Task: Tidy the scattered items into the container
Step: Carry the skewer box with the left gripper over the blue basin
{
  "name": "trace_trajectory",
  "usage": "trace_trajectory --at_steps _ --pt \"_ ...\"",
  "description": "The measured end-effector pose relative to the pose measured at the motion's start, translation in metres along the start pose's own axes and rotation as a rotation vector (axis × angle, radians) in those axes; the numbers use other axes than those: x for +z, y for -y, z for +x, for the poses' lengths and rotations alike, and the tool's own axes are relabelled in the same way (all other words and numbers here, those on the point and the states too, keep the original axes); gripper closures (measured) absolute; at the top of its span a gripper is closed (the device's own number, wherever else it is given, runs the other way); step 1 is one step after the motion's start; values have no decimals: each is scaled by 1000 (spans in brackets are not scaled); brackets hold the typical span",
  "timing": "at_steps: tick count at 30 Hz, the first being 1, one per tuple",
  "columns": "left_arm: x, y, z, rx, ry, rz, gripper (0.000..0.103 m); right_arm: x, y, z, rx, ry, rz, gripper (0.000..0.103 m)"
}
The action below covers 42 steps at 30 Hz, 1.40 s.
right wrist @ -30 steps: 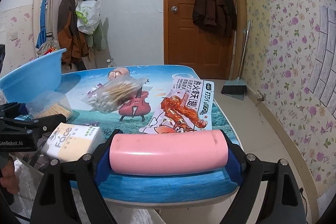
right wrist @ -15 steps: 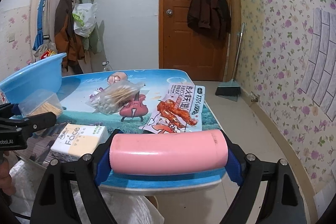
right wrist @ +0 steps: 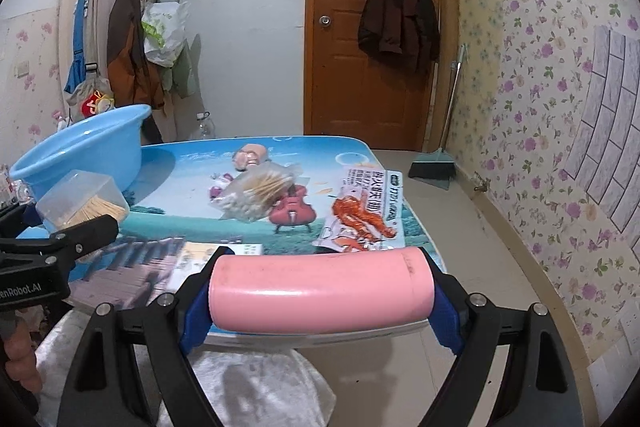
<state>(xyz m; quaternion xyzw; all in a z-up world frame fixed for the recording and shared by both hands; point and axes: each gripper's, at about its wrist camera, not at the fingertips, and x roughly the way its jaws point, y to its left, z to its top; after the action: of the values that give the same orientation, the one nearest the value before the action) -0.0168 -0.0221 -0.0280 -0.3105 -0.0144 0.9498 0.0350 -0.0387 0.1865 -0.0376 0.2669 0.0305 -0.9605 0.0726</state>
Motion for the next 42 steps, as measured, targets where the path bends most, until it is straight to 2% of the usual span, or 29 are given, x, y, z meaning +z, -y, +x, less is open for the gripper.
trace_trajectory --at_steps 23,42 --pt "-5 -15 -36 40 26 -28 11 2 -23 -36 23 24 8 15" --pt "-4 -18 -43 46 40 -32 11 3 -24 -40 38 19 1 15"
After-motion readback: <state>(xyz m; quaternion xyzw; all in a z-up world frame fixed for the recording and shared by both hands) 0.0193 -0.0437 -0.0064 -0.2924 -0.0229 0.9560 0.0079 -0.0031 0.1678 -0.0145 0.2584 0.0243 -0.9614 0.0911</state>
